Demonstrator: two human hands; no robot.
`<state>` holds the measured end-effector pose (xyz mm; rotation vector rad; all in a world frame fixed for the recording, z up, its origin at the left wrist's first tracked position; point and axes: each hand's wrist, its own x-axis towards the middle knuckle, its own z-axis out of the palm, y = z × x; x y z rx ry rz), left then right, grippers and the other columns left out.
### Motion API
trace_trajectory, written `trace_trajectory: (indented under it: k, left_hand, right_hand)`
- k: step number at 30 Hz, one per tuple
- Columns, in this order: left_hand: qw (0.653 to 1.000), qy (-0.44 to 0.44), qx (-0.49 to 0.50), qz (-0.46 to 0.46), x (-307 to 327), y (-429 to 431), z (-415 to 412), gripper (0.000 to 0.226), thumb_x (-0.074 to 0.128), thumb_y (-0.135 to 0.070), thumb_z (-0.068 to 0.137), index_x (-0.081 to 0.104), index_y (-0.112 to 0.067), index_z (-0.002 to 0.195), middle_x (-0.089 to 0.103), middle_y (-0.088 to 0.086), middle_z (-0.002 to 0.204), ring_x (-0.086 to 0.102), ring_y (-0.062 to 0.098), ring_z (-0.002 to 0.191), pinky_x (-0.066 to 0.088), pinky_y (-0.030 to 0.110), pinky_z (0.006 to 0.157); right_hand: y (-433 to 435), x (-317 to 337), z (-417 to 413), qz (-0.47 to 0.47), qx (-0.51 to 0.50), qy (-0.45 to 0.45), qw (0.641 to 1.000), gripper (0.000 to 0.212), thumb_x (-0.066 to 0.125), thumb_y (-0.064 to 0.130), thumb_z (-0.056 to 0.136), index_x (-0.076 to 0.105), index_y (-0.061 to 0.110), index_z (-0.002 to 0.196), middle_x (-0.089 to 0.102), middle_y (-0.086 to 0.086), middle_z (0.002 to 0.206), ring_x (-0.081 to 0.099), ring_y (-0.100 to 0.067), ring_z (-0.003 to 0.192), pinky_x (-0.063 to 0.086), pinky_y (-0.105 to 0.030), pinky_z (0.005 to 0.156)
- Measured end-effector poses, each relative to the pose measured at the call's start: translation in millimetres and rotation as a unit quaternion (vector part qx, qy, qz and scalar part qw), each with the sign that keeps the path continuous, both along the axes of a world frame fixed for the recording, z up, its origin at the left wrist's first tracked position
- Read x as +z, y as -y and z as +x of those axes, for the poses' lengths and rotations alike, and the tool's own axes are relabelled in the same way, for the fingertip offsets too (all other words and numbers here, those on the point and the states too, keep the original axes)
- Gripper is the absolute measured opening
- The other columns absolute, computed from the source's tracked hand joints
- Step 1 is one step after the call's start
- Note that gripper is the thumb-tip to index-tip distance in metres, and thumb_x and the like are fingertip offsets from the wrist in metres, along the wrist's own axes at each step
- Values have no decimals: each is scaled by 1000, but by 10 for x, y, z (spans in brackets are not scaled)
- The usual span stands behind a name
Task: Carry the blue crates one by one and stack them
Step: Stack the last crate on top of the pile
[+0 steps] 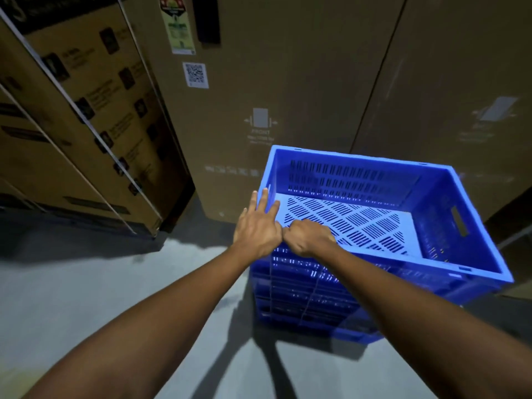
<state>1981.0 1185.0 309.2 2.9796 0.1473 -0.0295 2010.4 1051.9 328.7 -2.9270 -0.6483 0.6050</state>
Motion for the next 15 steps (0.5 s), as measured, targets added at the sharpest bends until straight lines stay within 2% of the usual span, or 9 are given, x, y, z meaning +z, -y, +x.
trace_trajectory:
  k: [4, 8, 10, 12, 15]
  left_hand:
    - [1000, 14, 0, 3, -28, -16, -15, 60, 27, -36, 99, 16, -24, 157, -7, 5, 165, -8, 26, 152, 22, 45, 120]
    - [999, -20, 0, 31, 79, 43, -33, 59, 21, -42, 101, 16, -26, 157, -10, 4, 165, -12, 25, 151, -2, 61, 118]
    - [999, -25, 6, 46, 107, 76, -18, 60, 18, -47, 101, 14, -26, 157, -10, 6, 165, -15, 25, 151, -9, 66, 114]
    - [998, -17, 7, 53, 130, 169, -9, 63, 17, -51, 101, 11, -23, 157, -10, 8, 165, -16, 25, 151, -10, 66, 113]
    - [999, 28, -17, 33, 166, 591, 0, 59, 19, -47, 104, 14, -21, 157, -4, 8, 165, -10, 24, 152, -3, 60, 117]
  right_hand:
    - [0, -45, -17, 8, -16, 25, 1000, 54, 19, 42, 101, 60, 8, 110, 63, -13, 118, 58, -32, 106, 43, -46, 86]
    - [26, 20, -14, 12, -21, 6, 1000, 63, 16, 49, 100, 60, 9, 121, 60, -14, 129, 56, -33, 116, 41, -48, 90]
    - [69, 36, -5, 42, -27, 0, 999, 62, 18, 52, 100, 62, 11, 116, 61, -15, 129, 56, -33, 116, 41, -47, 91]
    - [172, 41, -36, 90, -46, 23, 995, 54, 24, 49, 99, 65, 14, 107, 64, -15, 124, 58, -35, 113, 43, -45, 89]
    - [554, 86, -96, 141, -83, 76, 984, 44, 31, 43, 99, 67, 19, 108, 66, -14, 120, 60, -36, 111, 45, -41, 85]
